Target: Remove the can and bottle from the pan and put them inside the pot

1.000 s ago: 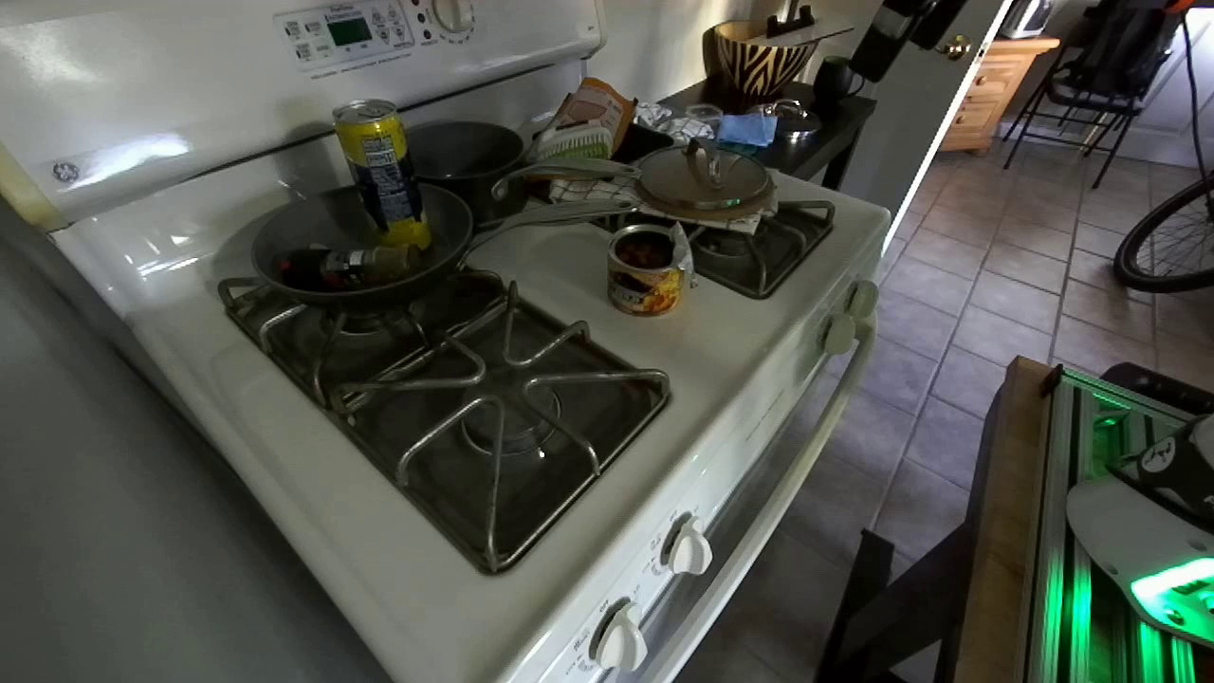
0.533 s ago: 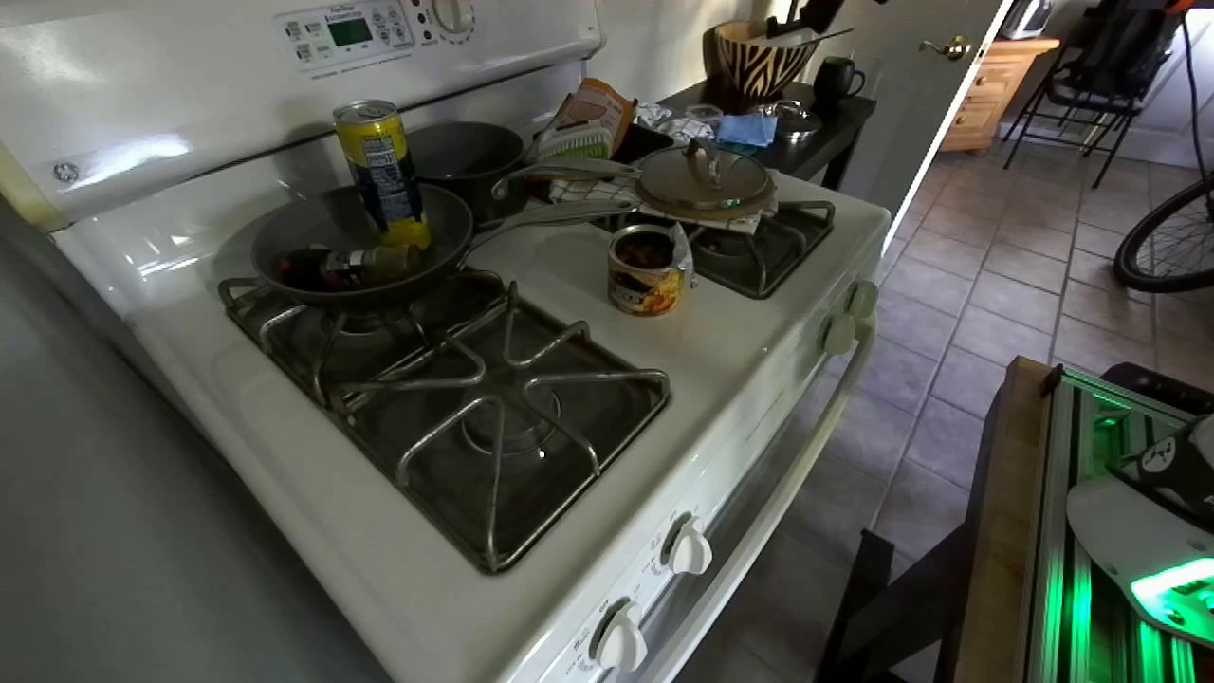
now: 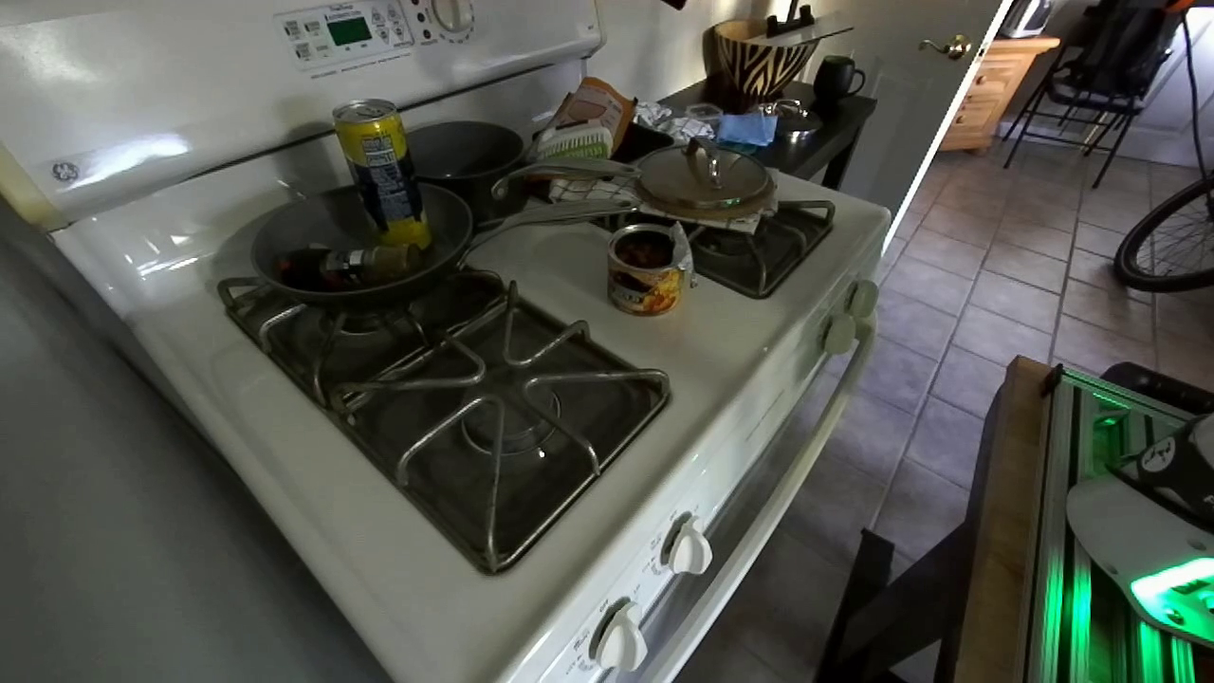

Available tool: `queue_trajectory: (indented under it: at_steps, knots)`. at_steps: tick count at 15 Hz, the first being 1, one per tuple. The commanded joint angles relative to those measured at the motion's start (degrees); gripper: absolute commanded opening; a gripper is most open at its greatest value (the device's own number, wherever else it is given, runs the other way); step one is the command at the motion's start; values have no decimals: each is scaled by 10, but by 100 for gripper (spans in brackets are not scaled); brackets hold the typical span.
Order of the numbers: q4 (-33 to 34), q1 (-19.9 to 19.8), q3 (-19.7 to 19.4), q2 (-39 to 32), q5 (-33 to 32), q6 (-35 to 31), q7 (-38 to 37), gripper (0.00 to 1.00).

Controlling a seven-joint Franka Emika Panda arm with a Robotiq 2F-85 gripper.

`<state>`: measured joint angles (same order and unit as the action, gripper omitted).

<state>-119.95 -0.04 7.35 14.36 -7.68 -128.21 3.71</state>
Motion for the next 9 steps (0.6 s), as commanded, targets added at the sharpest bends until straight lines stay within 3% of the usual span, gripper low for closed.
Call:
queue_trajectory:
  at_steps: [1,9]
  knots:
    - [23,18,-11,-19,-4,2,5,100]
    - [51,23,-11,-43,-3,3,18,100]
